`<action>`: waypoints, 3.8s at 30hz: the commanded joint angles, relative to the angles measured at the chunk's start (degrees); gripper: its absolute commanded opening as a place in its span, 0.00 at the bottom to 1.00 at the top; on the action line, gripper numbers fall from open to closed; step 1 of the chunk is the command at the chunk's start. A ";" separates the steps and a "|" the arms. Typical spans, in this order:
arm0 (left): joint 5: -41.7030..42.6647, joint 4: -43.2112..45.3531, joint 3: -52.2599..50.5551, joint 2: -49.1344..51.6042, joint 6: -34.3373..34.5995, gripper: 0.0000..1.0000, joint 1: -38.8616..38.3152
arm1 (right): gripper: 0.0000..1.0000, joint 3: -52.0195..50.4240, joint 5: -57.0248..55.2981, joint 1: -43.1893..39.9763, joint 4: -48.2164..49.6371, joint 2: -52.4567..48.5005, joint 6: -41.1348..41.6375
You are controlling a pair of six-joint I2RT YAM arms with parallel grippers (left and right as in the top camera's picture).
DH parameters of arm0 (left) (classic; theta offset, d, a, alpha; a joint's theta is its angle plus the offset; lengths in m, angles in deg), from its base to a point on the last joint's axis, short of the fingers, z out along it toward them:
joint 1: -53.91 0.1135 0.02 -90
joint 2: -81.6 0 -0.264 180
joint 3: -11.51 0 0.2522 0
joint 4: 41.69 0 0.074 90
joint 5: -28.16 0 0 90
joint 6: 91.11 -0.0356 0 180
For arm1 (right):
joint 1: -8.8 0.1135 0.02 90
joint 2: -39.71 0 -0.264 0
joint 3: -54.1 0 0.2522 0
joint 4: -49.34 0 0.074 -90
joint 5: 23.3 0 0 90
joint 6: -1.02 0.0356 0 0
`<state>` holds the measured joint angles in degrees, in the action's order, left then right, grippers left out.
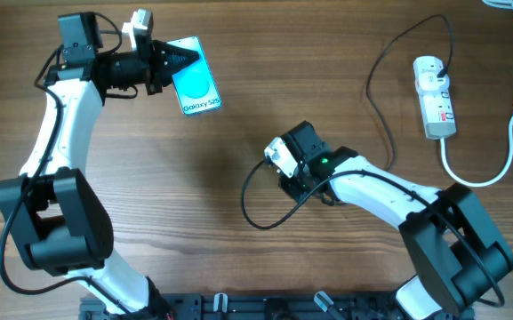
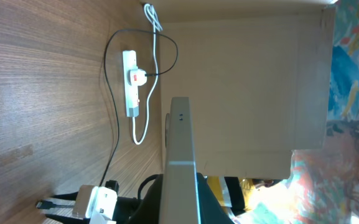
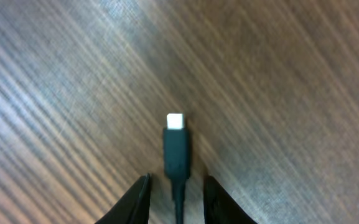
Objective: Plug charger to phone and switch on socket
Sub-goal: 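Grasp the USB-C plug with the right gripper and lift it, then bring the USB-C plug up to the phone's bottom port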
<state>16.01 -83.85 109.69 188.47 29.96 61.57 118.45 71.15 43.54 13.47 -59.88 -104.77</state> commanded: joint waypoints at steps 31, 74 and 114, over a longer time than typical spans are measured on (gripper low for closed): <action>1.53 0.17 0.55 -1.42 -0.81 0.04 0.17 | 0.24 -0.83 -4.42 0.81 -2.99 -3.21 0.98; -7.58 15.02 0.55 -1.44 13.20 0.04 -12.44 | 0.04 9.62 16.63 0.28 -16.26 32.65 34.51; -6.99 17.07 0.55 -1.44 5.11 0.04 -15.91 | 0.04 17.25 14.14 0.28 -9.73 18.38 34.27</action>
<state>8.38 -67.00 109.65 188.47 36.41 45.66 134.36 83.60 44.00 4.42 -41.13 -70.19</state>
